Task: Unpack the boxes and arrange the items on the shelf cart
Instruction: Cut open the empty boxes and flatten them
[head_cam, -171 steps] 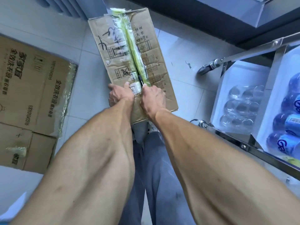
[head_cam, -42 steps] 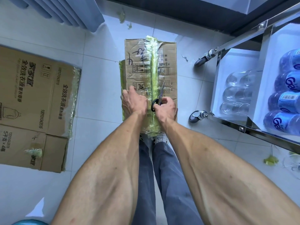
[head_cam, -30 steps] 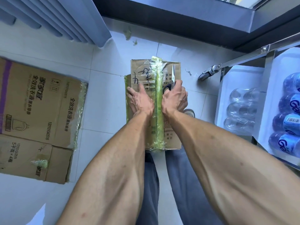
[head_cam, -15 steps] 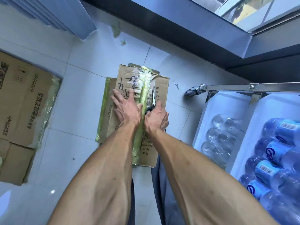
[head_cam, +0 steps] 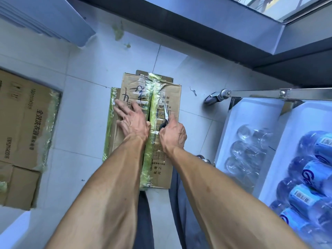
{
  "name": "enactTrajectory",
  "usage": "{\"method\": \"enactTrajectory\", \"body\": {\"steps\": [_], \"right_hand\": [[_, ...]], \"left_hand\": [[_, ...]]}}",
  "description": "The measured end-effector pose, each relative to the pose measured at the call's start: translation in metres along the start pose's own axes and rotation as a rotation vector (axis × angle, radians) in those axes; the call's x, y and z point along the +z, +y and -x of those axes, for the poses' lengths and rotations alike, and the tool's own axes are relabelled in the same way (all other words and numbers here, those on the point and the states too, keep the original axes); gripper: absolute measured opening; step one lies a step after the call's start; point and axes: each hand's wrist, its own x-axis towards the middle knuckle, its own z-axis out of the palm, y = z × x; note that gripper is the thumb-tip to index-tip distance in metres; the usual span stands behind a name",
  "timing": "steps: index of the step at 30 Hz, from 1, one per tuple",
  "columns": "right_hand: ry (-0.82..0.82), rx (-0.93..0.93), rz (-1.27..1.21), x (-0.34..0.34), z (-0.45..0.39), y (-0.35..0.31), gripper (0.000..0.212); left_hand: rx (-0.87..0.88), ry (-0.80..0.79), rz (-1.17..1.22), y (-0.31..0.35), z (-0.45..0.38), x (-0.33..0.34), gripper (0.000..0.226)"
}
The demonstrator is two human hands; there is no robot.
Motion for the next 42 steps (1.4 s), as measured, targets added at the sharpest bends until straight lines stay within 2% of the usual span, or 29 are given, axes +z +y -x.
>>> {"method": "enactTrajectory", "body": {"steps": [2, 4, 7, 11, 14, 17, 20, 23, 27, 31, 36, 42], "right_hand": [[-0.019, 0.015, -0.013, -0.003, 0.001, -0.003, 0.020], [-0.033, 0.012, -0.020, -0.005, 0.002, -0.004, 0.006], [-0.021, -0.040, 0.020, -0.006, 0.007, -0.001, 0.021], [0.123, -0.057, 0.104, -0.008, 0.007, 0.005, 0.025], [0.258, -0.111, 0.184, -0.018, -0.002, -0.003, 0.026], [0.261, -0.145, 0.244, -0.032, -0.008, -0.009, 0.036], [0.309, -0.277, 0.293, -0.042, 0.002, 0.002, 0.041], [0.291, -0.368, 0.362, -0.045, 0.020, 0.016, 0.038], [0.241, -0.386, 0.379, -0.038, 0.033, 0.005, 0.036], [0.263, -0.318, 0.380, -0.033, 0.029, -0.021, 0.029], [0.255, -0.376, 0.449, -0.034, 0.018, -0.041, 0.023], [0.174, -0.368, 0.329, -0.035, 0.023, -0.040, 0.016]], "left_hand": [[-0.013, -0.012, -0.012, 0.003, -0.003, -0.001, 0.091], [-0.065, -0.022, 0.018, 0.011, -0.003, -0.004, 0.098], [-0.155, 0.018, 0.107, 0.022, -0.004, -0.010, 0.104], [-0.160, 0.044, 0.180, 0.011, 0.002, -0.018, 0.090], [-0.149, 0.048, 0.193, 0.001, 0.017, -0.018, 0.092], [-0.121, 0.029, 0.207, -0.004, 0.030, -0.016, 0.097], [-0.114, 0.007, 0.222, -0.011, 0.033, -0.021, 0.094], [-0.100, -0.048, 0.228, -0.019, 0.035, -0.025, 0.091], [-0.077, -0.114, 0.237, -0.021, 0.040, -0.026, 0.092], [-0.097, -0.090, 0.271, -0.023, 0.044, -0.022, 0.095], [-0.104, -0.030, 0.293, -0.034, 0.048, -0.012, 0.097], [-0.106, -0.069, 0.348, -0.037, 0.050, -0.012, 0.096]]}}
